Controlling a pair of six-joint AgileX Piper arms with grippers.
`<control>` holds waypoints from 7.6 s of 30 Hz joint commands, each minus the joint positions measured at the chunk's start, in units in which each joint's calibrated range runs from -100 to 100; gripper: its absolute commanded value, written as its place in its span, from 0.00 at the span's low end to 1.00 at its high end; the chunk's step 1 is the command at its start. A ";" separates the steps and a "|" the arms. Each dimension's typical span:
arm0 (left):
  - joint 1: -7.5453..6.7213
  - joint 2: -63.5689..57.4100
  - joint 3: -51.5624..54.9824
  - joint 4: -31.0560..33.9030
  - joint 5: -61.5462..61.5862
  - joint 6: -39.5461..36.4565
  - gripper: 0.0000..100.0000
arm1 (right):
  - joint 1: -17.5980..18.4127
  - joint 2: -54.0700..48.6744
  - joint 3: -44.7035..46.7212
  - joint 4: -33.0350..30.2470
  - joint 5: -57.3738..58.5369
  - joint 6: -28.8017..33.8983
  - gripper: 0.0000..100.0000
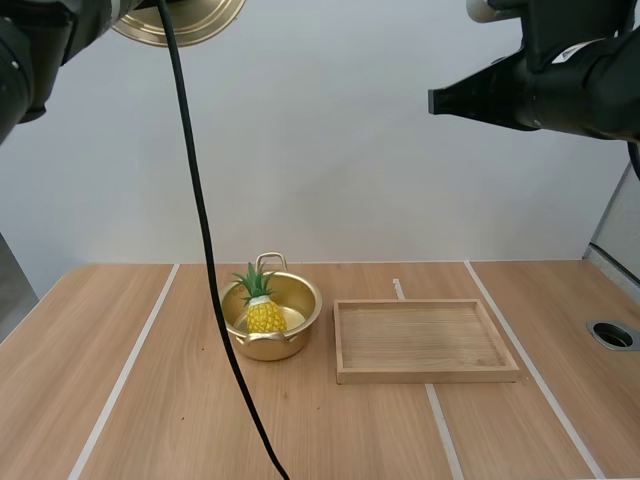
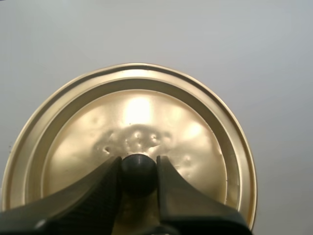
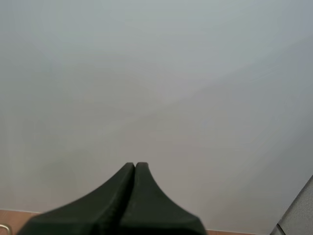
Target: Open the pot, put the pineapple inside, and close it
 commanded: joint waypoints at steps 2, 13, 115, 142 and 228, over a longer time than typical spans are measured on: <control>-0.11 -0.44 -0.56 -0.48 1.08 -0.32 0.00 | -0.27 -2.70 0.12 -0.65 0.28 0.74 0.00; -0.11 5.34 -0.56 2.07 32.87 -0.32 0.00 | -0.27 -4.12 0.12 -1.29 14.38 0.74 0.00; -0.11 44.73 26.74 -4.73 33.41 20.14 0.00 | -0.27 -4.12 0.12 3.63 22.12 0.74 0.00; -0.11 37.39 23.10 -9.27 35.75 20.14 1.00 | -0.27 -4.12 0.12 3.63 22.12 0.74 0.00; -0.18 -37.37 51.57 50.08 -21.58 -50.75 0.00 | -0.27 -2.06 0.12 11.40 6.20 -1.58 0.00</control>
